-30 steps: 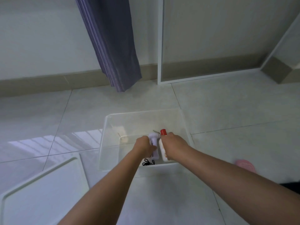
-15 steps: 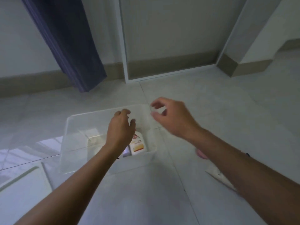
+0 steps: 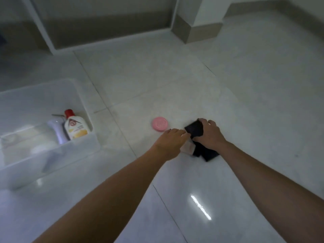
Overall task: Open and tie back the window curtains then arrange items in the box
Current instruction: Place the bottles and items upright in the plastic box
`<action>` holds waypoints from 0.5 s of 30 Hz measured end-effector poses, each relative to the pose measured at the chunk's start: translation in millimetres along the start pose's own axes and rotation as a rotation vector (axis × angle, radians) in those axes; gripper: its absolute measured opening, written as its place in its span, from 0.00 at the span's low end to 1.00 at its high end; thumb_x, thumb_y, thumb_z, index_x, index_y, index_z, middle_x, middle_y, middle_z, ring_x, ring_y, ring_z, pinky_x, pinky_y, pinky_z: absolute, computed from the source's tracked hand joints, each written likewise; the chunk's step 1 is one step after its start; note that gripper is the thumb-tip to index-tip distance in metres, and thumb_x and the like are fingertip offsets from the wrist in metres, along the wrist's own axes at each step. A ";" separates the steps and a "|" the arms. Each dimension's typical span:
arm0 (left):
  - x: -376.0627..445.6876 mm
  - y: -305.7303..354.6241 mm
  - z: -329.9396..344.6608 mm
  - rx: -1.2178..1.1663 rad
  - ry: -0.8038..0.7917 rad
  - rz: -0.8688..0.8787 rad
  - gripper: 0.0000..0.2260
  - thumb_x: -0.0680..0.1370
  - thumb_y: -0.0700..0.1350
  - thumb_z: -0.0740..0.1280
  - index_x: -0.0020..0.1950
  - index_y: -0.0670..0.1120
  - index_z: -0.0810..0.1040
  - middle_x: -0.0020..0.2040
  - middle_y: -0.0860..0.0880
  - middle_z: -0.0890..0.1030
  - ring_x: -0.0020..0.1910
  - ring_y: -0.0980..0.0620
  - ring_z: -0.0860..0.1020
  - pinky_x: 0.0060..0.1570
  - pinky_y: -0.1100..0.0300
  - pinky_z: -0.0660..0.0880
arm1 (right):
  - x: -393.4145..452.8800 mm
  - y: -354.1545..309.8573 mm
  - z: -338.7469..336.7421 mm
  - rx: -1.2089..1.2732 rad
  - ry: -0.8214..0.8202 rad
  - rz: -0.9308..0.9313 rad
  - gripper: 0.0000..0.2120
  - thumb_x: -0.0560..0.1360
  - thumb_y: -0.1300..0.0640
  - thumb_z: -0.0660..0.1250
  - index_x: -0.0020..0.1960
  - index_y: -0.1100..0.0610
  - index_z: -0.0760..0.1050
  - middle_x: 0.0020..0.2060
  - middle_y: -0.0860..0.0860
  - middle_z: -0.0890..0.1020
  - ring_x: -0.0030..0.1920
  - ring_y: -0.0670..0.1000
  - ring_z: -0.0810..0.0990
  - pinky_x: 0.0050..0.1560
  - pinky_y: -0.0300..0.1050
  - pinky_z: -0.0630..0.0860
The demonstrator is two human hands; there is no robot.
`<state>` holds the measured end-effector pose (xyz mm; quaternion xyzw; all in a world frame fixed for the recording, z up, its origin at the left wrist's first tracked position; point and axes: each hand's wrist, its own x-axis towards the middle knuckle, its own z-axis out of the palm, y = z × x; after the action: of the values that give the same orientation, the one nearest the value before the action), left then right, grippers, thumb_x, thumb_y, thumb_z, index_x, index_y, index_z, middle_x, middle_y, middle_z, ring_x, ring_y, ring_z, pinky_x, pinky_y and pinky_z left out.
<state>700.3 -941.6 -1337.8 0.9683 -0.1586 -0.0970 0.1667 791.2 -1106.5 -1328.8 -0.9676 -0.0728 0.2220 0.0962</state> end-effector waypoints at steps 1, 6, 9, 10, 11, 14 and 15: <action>5.2 1.3 7.9 0.042 -0.044 -0.001 0.28 0.77 0.38 0.63 0.76 0.45 0.58 0.73 0.45 0.64 0.70 0.44 0.64 0.68 0.51 0.62 | -1.3 3.6 3.6 0.020 -0.016 0.011 0.44 0.69 0.48 0.73 0.76 0.46 0.51 0.73 0.59 0.59 0.69 0.63 0.65 0.67 0.61 0.67; 9.0 4.7 31.0 0.172 -0.034 -0.097 0.27 0.77 0.42 0.66 0.74 0.44 0.60 0.68 0.43 0.68 0.65 0.41 0.67 0.68 0.47 0.61 | -5.7 2.6 16.0 -0.083 0.003 -0.049 0.45 0.73 0.55 0.70 0.78 0.49 0.43 0.69 0.62 0.64 0.63 0.62 0.71 0.60 0.56 0.73; 0.7 6.7 34.3 0.151 0.006 -0.128 0.21 0.76 0.43 0.65 0.68 0.42 0.66 0.63 0.42 0.70 0.61 0.42 0.69 0.61 0.51 0.66 | -6.8 -2.6 16.0 -0.167 0.040 -0.060 0.45 0.73 0.54 0.70 0.78 0.50 0.43 0.67 0.62 0.67 0.60 0.62 0.73 0.57 0.56 0.74; -3.0 6.8 32.9 0.125 -0.009 -0.134 0.21 0.76 0.44 0.66 0.67 0.42 0.67 0.63 0.42 0.69 0.60 0.43 0.68 0.57 0.53 0.67 | -7.4 -5.1 15.0 -0.185 0.055 -0.057 0.45 0.72 0.54 0.71 0.78 0.50 0.44 0.66 0.61 0.67 0.60 0.62 0.73 0.56 0.56 0.74; -7.2 6.3 29.9 0.092 -0.027 -0.145 0.21 0.75 0.44 0.66 0.67 0.41 0.67 0.62 0.42 0.69 0.60 0.43 0.68 0.55 0.53 0.69 | -8.5 -8.9 12.9 -0.196 0.075 -0.050 0.45 0.72 0.53 0.71 0.78 0.50 0.45 0.65 0.61 0.68 0.59 0.62 0.73 0.55 0.56 0.75; -26.3 3.3 11.5 -0.056 -0.029 -0.199 0.24 0.74 0.47 0.69 0.66 0.40 0.67 0.62 0.41 0.69 0.59 0.43 0.68 0.50 0.53 0.71 | -9.9 -28.3 -0.9 -0.187 0.150 -0.040 0.43 0.71 0.54 0.71 0.76 0.49 0.49 0.63 0.62 0.69 0.58 0.64 0.72 0.53 0.56 0.74; -34.8 2.7 1.6 -0.127 0.006 -0.224 0.25 0.73 0.48 0.69 0.66 0.40 0.67 0.62 0.41 0.69 0.59 0.43 0.69 0.50 0.52 0.72 | -9.1 -38.6 -8.6 -0.168 0.182 -0.044 0.42 0.70 0.54 0.72 0.76 0.49 0.50 0.63 0.62 0.69 0.58 0.65 0.72 0.53 0.57 0.74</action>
<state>666.7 -932.7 -1333.6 0.9677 -0.0427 -0.1220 0.2164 783.1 -1072.0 -1308.9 -0.9866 -0.1033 0.1240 0.0257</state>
